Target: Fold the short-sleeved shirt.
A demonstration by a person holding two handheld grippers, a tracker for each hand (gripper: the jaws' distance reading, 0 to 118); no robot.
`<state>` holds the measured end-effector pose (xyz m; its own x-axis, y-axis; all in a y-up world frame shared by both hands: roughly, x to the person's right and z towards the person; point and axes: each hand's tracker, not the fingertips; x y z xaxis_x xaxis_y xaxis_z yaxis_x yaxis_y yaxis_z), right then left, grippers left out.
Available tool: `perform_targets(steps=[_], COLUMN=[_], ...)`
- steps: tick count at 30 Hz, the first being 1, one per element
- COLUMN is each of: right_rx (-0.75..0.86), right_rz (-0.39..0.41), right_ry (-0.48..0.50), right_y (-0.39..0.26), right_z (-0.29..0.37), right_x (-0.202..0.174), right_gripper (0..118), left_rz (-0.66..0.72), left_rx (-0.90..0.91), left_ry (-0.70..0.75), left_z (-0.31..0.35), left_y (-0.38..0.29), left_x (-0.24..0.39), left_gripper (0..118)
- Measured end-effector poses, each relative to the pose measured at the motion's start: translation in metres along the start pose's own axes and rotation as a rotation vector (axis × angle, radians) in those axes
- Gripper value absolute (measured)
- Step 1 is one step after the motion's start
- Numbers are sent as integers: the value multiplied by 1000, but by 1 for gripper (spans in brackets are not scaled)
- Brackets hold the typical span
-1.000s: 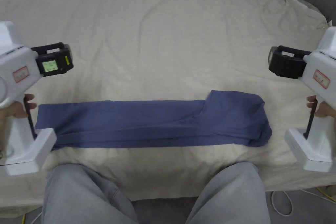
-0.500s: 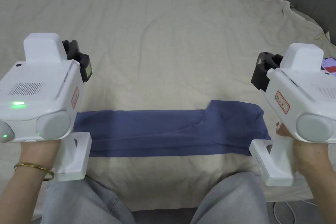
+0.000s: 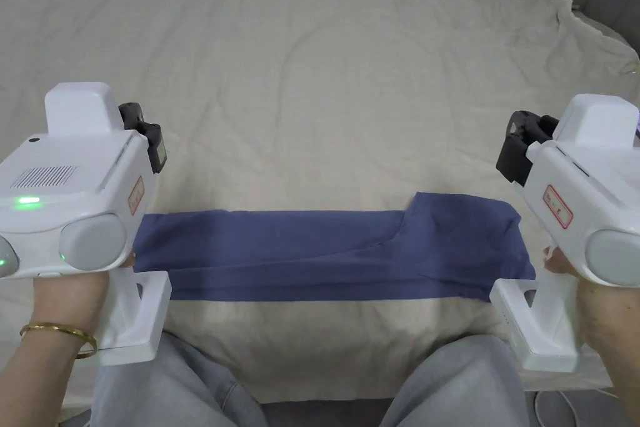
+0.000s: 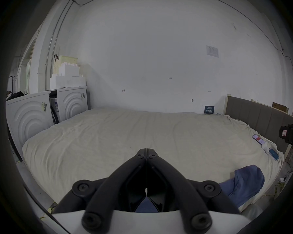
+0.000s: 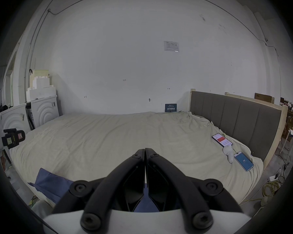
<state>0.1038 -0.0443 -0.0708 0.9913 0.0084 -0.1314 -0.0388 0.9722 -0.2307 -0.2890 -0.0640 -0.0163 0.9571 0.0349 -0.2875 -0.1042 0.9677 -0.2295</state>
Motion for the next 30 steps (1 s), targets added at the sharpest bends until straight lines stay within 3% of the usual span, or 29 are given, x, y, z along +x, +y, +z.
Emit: perform_targets(steps=[7, 9, 10, 12, 14, 25, 27, 30], right_rx=[-14, -20, -21, -31, -48, -124, -136, -153], right_rz=[-13, -8, -1, 7, -5, -5, -1, 35], right_ry=[12, 8, 0, -15, -20, -93, -101, -100], right_y=[3, 3, 2, 0, -2, -9, -9, -11], right_z=[-3, -5, -6, -10, -15, -23, -26, -28], right_x=[-3, -5, -6, -7, -6, -6, -8, -16], right_gripper=[0, 0, 0, 0, 0, 0, 0, 0], left_rz=[49, 107, 154, 244, 319, 546, 562, 544], left_rx=[-151, -241, -286, -390, -518, -880, -919, -927], left_ry=[-107, -136, -163, -205, -261, -433, -406, -383], left_z=[-24, -39, -48, -65, -86, -145, -152, -154], left_y=[8, 8, 7, 2, -7, -91, -101, -109], left_x=[-43, -62, -75, -98, -122, -193, -196, -197], left_gripper=[0, 11, 22, 74, 116, 118, 118, 106])
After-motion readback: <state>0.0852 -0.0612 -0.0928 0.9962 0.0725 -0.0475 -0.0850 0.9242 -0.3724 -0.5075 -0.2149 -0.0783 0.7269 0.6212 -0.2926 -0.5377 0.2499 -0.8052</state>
